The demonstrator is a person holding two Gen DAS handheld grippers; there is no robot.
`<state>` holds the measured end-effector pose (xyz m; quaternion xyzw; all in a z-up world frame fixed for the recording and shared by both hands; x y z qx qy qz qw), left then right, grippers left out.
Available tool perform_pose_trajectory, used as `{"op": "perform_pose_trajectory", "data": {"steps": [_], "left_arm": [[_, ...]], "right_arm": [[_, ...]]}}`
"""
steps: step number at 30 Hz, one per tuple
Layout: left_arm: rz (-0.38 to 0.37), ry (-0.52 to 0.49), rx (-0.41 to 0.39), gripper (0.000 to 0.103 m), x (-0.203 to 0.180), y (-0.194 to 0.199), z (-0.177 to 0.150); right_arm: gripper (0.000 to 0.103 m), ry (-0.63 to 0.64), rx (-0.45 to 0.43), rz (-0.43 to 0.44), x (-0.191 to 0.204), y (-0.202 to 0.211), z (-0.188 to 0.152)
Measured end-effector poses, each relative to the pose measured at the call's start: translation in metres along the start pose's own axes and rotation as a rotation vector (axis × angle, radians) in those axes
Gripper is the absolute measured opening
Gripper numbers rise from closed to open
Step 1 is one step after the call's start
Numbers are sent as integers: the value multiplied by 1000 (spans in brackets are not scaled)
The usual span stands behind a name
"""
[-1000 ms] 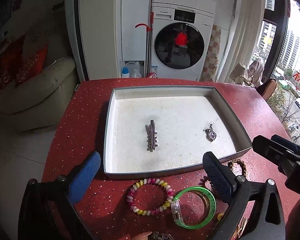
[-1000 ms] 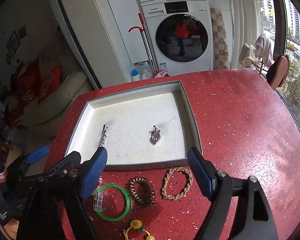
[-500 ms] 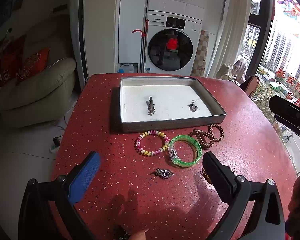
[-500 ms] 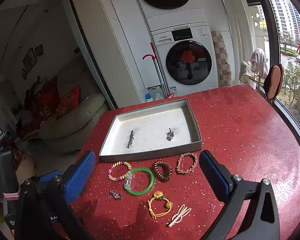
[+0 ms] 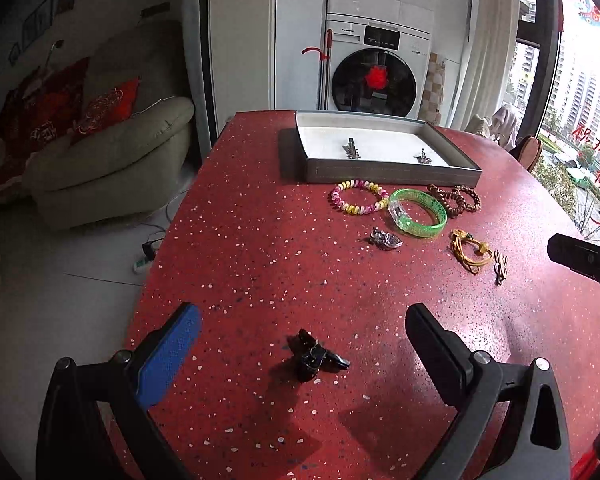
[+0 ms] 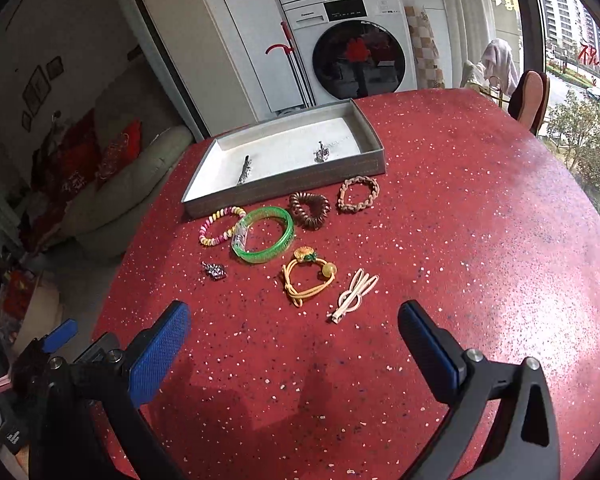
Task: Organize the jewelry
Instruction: 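Grasp the black claw clip with the left tool while the right tool grasps the cream bunny-ear clip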
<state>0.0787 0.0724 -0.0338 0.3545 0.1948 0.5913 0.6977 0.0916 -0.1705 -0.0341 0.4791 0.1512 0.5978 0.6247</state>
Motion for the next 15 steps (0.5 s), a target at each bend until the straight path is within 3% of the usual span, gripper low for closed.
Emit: {"op": "perform_pose_trajectory", "data": {"steps": [6,15], "left_arm": [[-12,-4,62,103,-1,-16,-25],[-16,-3,64,103,2,-27,-21]], "right_arm": [[103,-38,64,-93,-22,-18,-27],[103,-79,49,-158,-31,-27,-23]]}}
Point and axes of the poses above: each gripper's, at about its wrist camera, not at the fingertips, and y roughly against the way its jaws point, x to its left, z to its top, the point moved 3 cm from there along -y, roughly the way its jaws point, and after that the axes turned 15 degrees about -y, right-handed, at the moved point
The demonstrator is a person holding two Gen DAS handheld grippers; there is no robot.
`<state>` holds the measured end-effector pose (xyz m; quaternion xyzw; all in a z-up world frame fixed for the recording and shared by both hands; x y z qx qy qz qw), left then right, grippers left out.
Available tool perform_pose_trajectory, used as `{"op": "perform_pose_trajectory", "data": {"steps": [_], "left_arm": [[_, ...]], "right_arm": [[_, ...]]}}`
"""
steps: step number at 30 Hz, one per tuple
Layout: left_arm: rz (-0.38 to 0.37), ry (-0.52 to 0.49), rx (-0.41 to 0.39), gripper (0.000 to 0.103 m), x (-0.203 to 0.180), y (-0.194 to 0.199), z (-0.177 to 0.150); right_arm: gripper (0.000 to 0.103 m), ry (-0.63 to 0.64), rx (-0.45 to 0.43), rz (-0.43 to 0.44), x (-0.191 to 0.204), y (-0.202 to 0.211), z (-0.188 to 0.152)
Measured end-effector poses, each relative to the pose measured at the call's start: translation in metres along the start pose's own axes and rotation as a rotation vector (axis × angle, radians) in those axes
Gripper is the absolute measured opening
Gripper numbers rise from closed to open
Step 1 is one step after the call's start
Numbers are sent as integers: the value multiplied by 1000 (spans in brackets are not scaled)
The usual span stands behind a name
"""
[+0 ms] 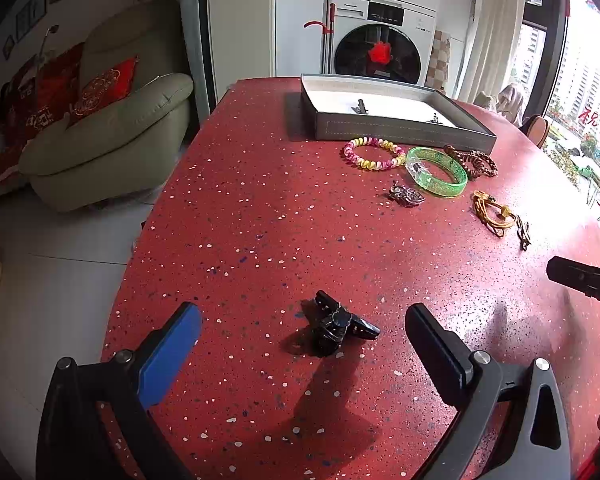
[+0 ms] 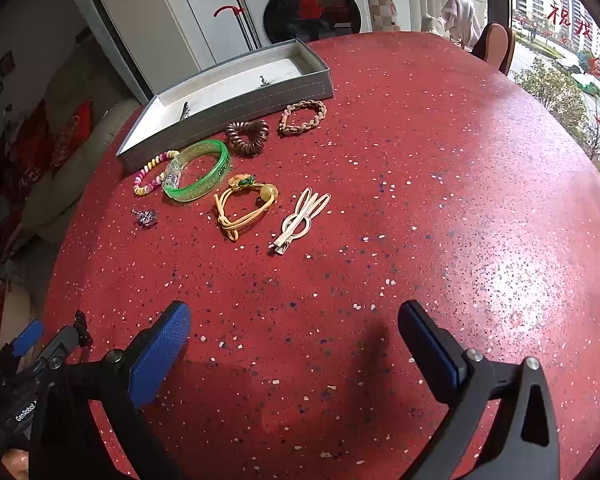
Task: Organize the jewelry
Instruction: 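Grasp the black claw clip with the left tool while the right tool grasps the cream bunny-ear clip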
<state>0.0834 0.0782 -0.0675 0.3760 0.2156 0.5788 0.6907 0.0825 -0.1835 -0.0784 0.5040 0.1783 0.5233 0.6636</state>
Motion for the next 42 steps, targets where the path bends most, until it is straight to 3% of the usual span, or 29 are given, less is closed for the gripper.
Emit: {"op": "perform_pose_trajectory", "data": {"steps": [3,11,19,21,22,24,26,28,30,31,35,42], "left_arm": [[-4,-6,-3,103,-2,0,1],[-11,-32,0,103,-8,-4,2],[-11,-49,7,100,-14,-7,0],[-10,-58,8,93,-16,-8,0],[-13,-64,15,85,-17,-8,-1],[-20,-69,27,84,-20,-11,-2],[-28,-75,36,73,-22,-13,-4],[-36,-73,31,70,-22,-12,-5],[-48,-75,28,63,-23,-12,-5],[-50,-78,25,56,-24,-11,-4],[-56,-81,21,55,-25,-10,-4],[-119,-19,3,55,-15,-6,-3]], "right_arm": [[102,-11,-8,-17,1,-4,4],[86,17,-22,-83,16,-24,13],[66,55,-59,-133,26,-32,23],[64,82,-69,-148,28,-34,22],[63,96,-74,-158,30,-34,22],[59,111,-82,-169,30,-34,21],[54,110,-84,-169,27,-33,22],[42,112,-86,-165,25,-31,23],[38,120,-85,-166,25,-31,24],[31,125,-84,-153,25,-31,23],[9,130,-81,-130,26,-30,23],[9,59,-67,-24,12,-23,28]]}}
Point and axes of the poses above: each gripper's, at about its wrist camera, not at the fingertips, and y roughly against the way its jaws point, x to its left, z to its top, the point moved 3 cm from there along -y, roughly the way its jaws point, and after that the axes turned 15 degrees about -y, right-handed, at the moved point
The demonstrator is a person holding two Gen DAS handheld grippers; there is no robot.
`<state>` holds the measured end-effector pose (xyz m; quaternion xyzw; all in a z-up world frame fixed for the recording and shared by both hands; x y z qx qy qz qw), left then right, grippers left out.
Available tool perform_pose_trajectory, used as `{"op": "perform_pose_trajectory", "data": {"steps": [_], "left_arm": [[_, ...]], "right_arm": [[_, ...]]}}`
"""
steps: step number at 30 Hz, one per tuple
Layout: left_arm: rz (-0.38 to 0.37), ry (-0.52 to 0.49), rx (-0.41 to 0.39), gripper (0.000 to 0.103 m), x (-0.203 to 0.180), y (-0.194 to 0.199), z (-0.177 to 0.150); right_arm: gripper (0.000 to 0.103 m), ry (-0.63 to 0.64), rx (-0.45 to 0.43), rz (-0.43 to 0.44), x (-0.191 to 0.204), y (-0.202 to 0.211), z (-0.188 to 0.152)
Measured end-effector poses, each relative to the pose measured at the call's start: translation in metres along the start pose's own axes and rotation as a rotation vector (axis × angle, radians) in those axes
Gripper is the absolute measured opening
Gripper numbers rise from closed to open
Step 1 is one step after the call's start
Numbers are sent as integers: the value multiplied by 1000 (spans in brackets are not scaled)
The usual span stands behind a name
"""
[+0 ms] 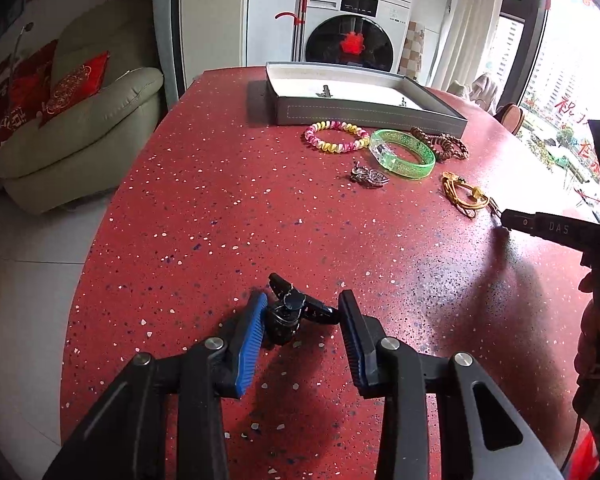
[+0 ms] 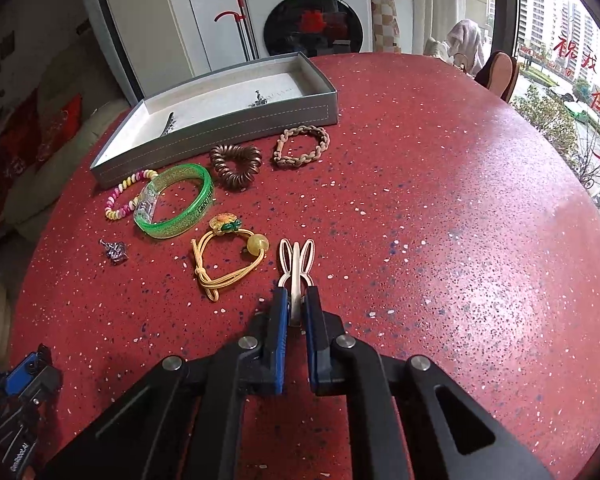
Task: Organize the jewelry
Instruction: 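Grasp the black claw clip with the left tool while the right tool grasps the cream bunny-ear clip, then release the claw clip from the left tool into the tray while the right tool releases the cream clip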
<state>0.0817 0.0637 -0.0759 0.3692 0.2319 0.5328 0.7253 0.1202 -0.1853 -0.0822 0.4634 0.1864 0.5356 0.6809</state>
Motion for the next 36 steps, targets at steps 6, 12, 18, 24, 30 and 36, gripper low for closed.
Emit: {"op": "perform_pose_trajectory", "data": {"steps": [6,12,18,24,30,36], "left_arm": [[-27,35,-5,55,7,5,5],[-27,32,-22,55,8,14,15],[-22,14,-35,55,6,21,32],[-53,10,-60,55,6,27,60],[-89,28,-91,55,14,24,107],[-85,22,-127,55,25,16,168]], "right_arm": [[9,-11,-4,60,-3,10,3],[9,-39,6,115,-6,17,7],[9,-56,-4,148,-7,28,18],[9,-63,-19,183,-2,38,42],[9,-16,-63,194,12,50,79],[9,33,-90,203,33,52,127]]}}
Point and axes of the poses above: each gripper's, at about its wrist camera, not at the fingertips, and y roughly against the way its jaws point, x to its left, z to its top, the point moved 3 cm from there along -y, roughly the way its jaws point, and after that the axes turned 15 degrees about -y, right-handed, at the moved point
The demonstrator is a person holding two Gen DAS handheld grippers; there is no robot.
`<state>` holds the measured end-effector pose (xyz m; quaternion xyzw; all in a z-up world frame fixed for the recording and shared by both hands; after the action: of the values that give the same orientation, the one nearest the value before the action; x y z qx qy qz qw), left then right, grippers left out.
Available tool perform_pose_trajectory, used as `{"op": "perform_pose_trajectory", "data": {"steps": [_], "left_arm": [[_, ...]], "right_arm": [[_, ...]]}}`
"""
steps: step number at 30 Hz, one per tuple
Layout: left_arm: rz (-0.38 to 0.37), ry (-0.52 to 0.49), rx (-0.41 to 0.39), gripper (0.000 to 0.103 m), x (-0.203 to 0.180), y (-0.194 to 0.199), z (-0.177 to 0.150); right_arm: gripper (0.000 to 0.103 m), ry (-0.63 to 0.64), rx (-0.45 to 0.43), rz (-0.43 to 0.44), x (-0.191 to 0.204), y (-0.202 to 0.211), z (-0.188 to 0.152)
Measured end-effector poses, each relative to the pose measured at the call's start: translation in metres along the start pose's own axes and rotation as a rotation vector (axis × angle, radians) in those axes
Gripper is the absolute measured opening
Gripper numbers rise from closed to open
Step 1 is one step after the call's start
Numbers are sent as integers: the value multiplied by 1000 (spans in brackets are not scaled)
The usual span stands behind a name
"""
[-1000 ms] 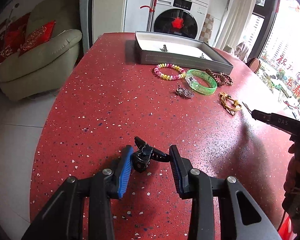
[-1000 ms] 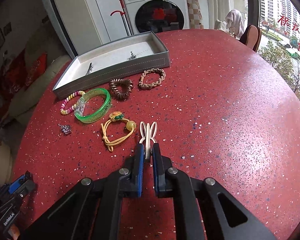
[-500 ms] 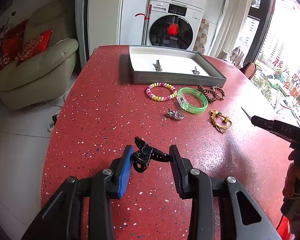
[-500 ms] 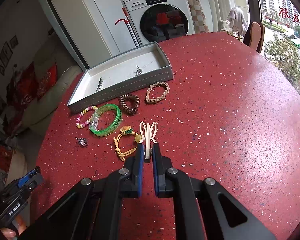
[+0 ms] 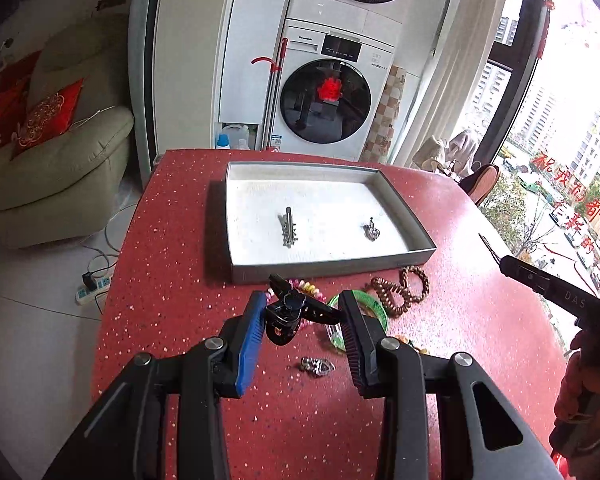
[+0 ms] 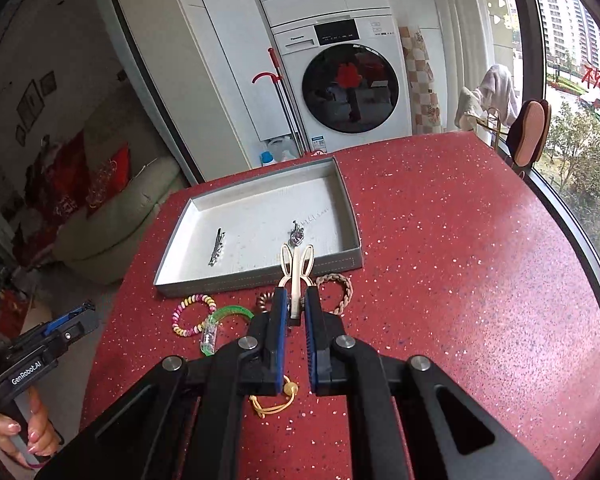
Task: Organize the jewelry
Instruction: 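Release the claw clip from the left tool into the tray while the right tool releases the cream clip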
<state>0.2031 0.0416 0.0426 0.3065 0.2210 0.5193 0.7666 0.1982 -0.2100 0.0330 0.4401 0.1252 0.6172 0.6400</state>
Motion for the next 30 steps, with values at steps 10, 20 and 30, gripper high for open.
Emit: {"op": "perform_pose_trajectory", "data": {"steps": [10,20,30], "left_arm": [[23,16,-5,55,22,-52,93],[22,-45,62,55,-6,-149,114],[40,-134,173,55,-37,-222,81]], "right_arm": [[9,27,10,9,16,-43,67],[9,33,90,-20,10,-117,66],[9,27,167,-80,-13,-165,47]]}}
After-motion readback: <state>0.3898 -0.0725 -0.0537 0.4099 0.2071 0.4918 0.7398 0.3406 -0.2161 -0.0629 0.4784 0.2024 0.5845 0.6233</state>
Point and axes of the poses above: each gripper's, at about its wrist camera, not at the fingertips, and y roughly against the way its jaws point, x to its left, z to its top, the point moved 3 cm from there along -y, roughly the way its jaws point, and after that the axes turned 15 degrees about -y, right-handed, at the moved point
